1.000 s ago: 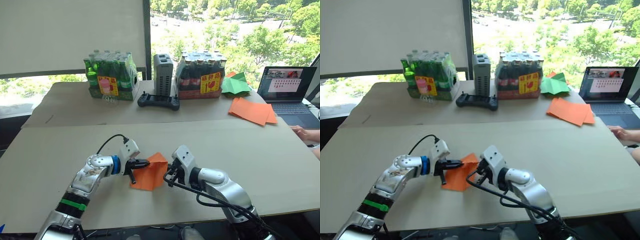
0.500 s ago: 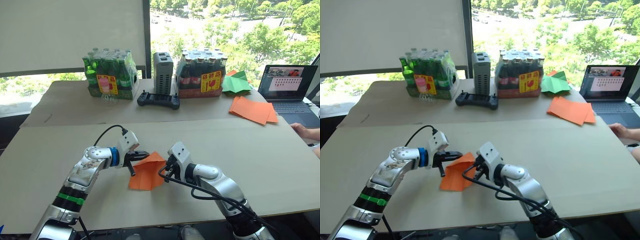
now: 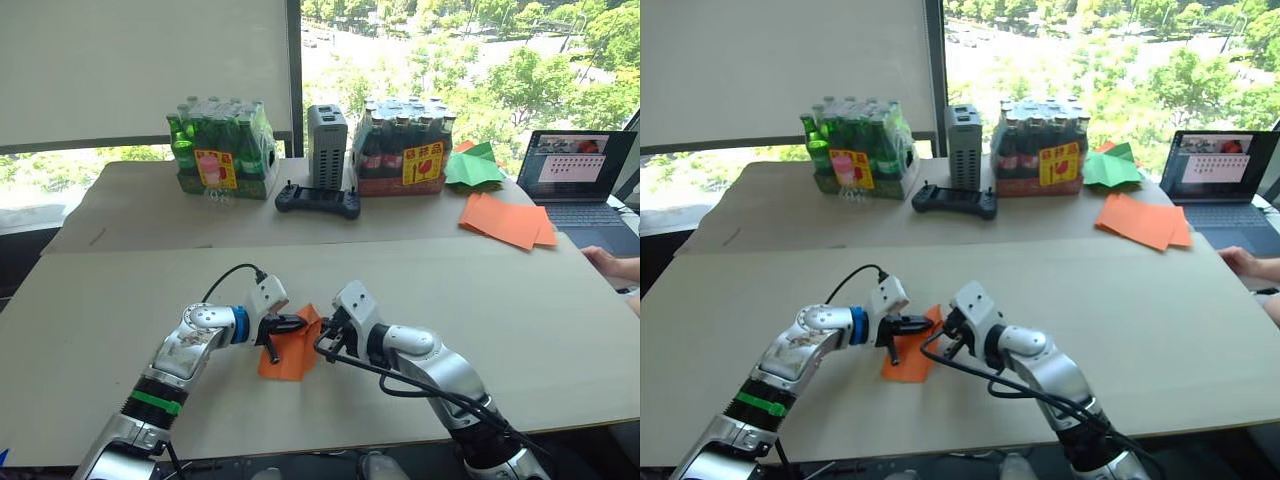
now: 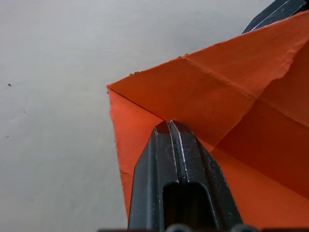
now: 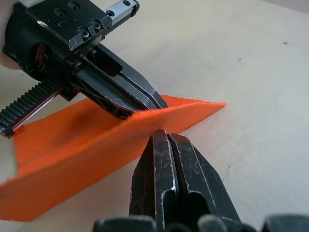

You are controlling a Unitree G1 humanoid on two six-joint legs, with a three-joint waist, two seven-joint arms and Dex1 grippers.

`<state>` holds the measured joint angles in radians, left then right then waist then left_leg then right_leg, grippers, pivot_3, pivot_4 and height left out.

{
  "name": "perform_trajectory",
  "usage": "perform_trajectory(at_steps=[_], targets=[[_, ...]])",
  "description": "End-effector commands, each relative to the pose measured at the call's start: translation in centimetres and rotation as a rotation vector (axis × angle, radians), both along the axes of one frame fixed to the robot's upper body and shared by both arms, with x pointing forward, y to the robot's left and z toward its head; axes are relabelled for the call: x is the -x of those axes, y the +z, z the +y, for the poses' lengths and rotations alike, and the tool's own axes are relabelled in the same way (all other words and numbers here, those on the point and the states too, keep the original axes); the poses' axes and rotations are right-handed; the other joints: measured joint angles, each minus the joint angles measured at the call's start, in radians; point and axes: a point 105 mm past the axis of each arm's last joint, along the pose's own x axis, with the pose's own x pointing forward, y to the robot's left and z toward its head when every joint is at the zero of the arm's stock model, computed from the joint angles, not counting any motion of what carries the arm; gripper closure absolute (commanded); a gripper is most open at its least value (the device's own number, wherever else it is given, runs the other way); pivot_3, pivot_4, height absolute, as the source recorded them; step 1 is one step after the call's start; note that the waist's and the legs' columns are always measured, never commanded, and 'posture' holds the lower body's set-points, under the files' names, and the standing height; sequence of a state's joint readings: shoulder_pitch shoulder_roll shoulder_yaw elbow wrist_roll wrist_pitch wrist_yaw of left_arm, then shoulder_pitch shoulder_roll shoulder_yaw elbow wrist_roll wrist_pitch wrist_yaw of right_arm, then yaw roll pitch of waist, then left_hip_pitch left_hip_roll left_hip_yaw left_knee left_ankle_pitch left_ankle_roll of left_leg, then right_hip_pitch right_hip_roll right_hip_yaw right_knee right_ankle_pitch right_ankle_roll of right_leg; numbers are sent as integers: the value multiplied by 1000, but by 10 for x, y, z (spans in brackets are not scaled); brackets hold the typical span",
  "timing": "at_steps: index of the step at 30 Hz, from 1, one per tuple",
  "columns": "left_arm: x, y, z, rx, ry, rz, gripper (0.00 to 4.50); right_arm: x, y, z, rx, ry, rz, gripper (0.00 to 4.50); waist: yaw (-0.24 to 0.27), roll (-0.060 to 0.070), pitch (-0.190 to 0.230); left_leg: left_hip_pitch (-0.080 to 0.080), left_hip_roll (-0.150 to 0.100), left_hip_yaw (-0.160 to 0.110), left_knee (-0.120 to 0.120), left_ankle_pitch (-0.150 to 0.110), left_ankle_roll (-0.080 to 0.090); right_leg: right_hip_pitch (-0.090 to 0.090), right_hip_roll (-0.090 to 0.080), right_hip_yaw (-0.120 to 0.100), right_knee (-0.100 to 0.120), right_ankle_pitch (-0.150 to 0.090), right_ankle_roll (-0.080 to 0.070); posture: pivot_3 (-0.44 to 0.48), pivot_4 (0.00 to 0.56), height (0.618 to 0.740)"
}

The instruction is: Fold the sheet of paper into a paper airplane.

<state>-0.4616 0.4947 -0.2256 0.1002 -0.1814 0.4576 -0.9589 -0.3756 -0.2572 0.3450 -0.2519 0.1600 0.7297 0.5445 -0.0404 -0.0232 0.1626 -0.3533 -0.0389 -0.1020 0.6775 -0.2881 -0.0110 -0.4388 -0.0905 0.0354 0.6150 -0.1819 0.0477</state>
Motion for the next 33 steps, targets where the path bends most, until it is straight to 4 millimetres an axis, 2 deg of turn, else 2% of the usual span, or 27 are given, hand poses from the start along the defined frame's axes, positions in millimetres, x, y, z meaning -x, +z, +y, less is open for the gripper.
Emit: perform_trajectory(at_steps=[1,7,12,20,25,29,33], targets=[[6,1,-10,9,-47,-2,4494,0,17,7,-27,27,-62,4500,0,0,0,0,0,0,0,0,0,0,0,0,0,0,0,0,150,723],[11,-3,-16,38,-62,29,4494,-5,19,9,-24,24,-75,4500,0,0,0,0,0,0,0,0,0,0,0,0,0,0,0,0,150,723],[9,-5,4,16,2,29,4494,-4,13,16,-2,45,-71,4500,-1,0,0,0,0,0,0,0,0,0,0,0,0,0,0,0,150,723],[12,7,25,12,52,15,4494,-9,-3,27,23,48,-41,4500,-4,0,0,1,1,0,0,0,0,-1,1,0,3,0,-1,0,150,723],[13,23,41,7,89,-24,4494,-9,-10,28,49,53,-35,4500,-5,0,0,1,1,0,0,0,0,-1,1,0,3,0,-1,0,150,723],[6,43,51,9,117,-85,4494,-8,-14,27,64,56,-27,4500,-4,0,0,1,1,0,0,0,0,-1,0,0,3,0,-1,0,150,723],[3,62,44,48,93,-139,4494,-7,-14,26,67,59,-29,4500,-2,0,0,1,1,0,0,0,0,-1,1,0,3,0,-1,0,150,723]])
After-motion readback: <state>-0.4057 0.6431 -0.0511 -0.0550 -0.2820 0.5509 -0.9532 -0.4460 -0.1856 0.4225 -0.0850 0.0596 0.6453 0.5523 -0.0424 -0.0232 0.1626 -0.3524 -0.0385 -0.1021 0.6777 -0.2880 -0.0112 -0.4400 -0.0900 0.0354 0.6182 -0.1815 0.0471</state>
